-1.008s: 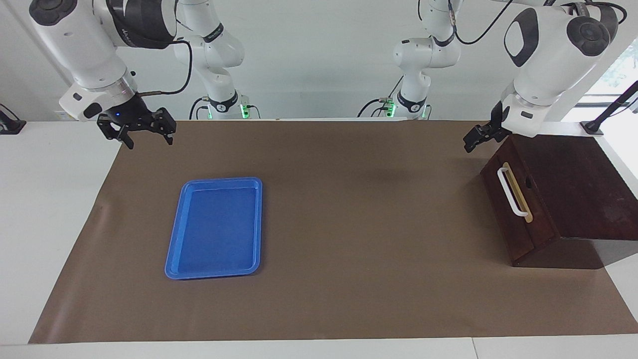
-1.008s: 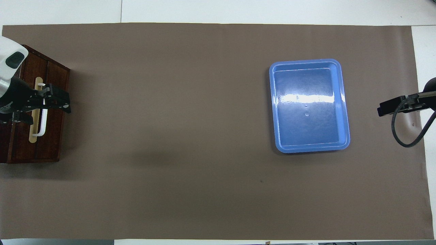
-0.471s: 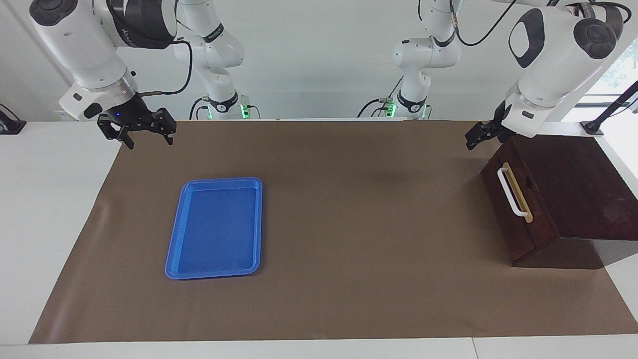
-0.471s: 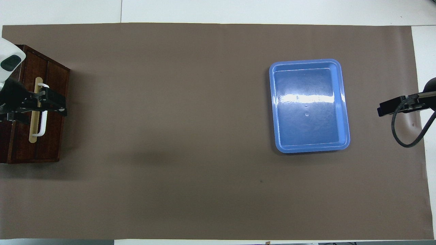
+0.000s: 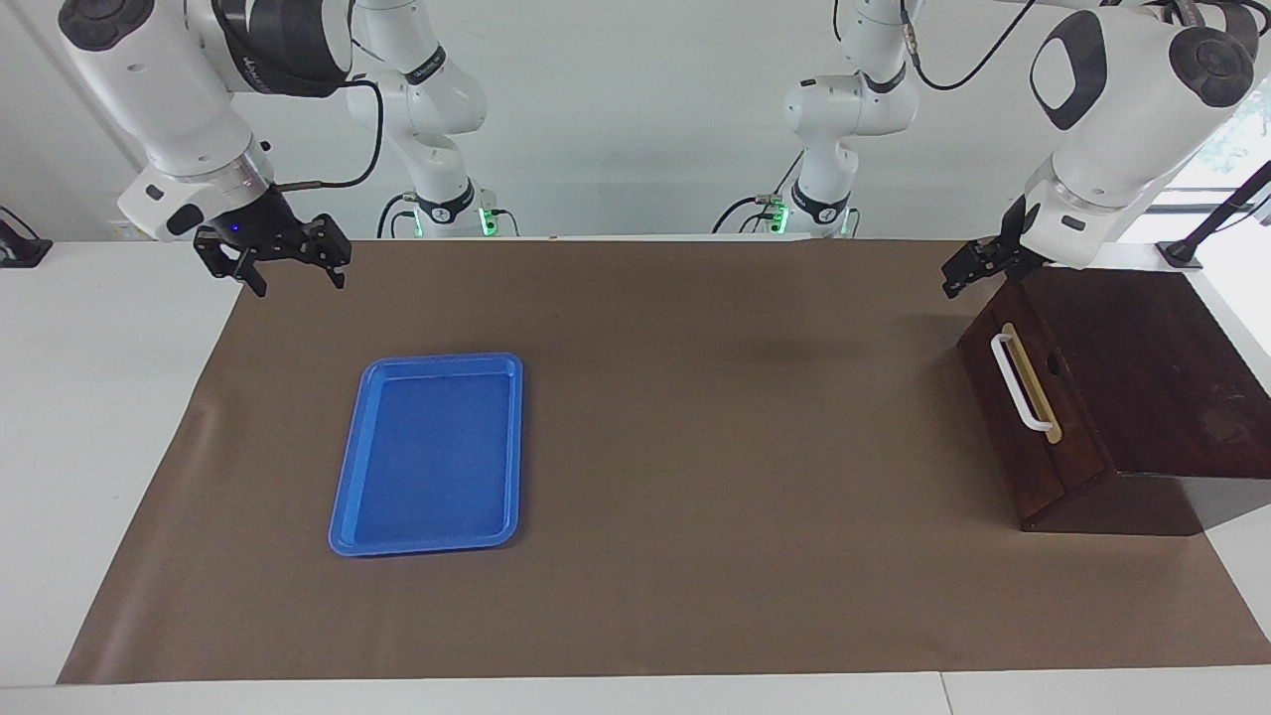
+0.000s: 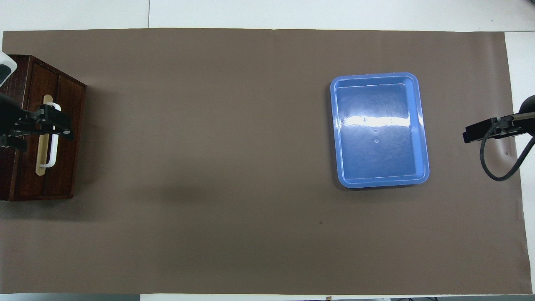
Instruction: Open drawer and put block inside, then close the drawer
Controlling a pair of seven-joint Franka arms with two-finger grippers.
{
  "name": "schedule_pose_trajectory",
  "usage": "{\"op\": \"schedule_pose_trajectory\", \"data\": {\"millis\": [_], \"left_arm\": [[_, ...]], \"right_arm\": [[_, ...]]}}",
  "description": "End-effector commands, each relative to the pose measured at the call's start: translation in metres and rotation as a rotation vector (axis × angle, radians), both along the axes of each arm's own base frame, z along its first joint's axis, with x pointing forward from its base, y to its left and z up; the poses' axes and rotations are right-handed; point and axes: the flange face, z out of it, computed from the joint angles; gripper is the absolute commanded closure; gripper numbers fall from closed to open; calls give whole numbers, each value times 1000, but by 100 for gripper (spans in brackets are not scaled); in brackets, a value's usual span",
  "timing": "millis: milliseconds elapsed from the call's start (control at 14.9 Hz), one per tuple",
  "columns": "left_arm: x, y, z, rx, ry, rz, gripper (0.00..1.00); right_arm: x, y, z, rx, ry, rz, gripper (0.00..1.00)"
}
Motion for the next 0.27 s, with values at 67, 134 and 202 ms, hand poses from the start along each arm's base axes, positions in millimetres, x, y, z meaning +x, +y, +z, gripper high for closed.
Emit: {"op": "schedule_pose_trajectory", "data": {"millis": [67, 134, 202], "left_arm": [[1, 0, 5, -24, -12, -29, 0], [1, 0, 6, -24, -12, -31, 0], [1, 0, 5, -27, -7, -47, 0]], "right_arm": [[-6, -1, 5, 19, -1, -12, 0], [-6, -2, 5, 18, -1, -15, 0], [-6, -1, 5, 18, -1, -15, 0]]}}
